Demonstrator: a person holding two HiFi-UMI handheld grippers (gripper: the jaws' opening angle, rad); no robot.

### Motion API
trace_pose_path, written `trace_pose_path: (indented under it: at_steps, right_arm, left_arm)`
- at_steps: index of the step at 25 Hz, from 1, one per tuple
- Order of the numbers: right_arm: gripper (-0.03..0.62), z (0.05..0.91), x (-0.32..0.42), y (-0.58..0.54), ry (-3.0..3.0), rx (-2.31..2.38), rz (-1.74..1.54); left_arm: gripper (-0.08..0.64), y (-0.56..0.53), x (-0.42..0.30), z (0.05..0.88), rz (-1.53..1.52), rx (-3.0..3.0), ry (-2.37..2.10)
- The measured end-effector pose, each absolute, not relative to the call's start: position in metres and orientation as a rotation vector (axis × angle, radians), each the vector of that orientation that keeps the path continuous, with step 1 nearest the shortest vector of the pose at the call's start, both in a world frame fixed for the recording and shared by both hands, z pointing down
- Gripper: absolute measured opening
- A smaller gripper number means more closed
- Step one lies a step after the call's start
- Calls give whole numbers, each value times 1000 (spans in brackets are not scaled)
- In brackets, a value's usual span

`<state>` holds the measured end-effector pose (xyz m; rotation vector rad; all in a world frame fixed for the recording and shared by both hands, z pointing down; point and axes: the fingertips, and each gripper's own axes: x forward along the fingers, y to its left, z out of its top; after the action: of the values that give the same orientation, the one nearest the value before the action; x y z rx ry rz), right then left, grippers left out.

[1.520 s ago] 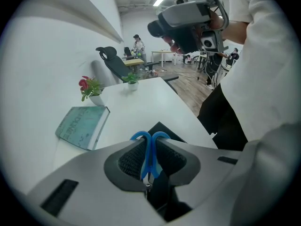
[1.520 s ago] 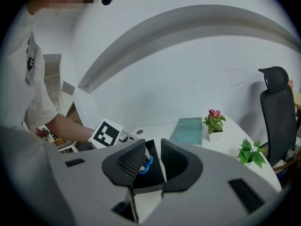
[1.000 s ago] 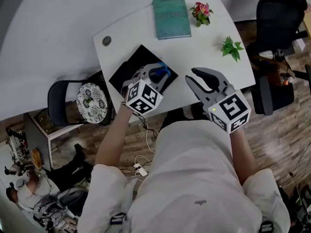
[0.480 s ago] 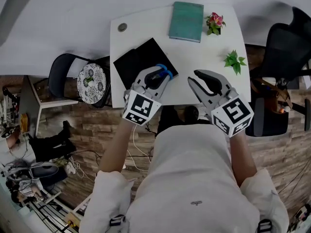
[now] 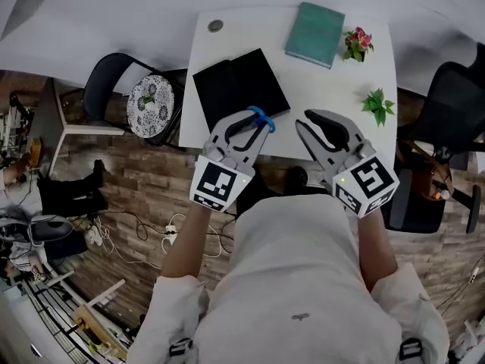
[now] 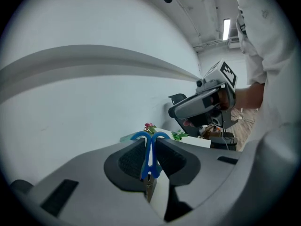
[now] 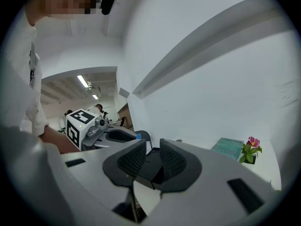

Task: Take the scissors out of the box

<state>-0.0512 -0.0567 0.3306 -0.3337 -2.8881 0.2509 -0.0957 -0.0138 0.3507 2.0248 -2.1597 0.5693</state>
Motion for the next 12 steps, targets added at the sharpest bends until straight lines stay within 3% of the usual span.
trace_pose_path:
  at_steps: [12]
  right_arm:
    - [44, 315, -54, -7, -2903, -410, 248]
  left_arm:
    - [86, 41, -100, 301, 234, 1874, -2380]
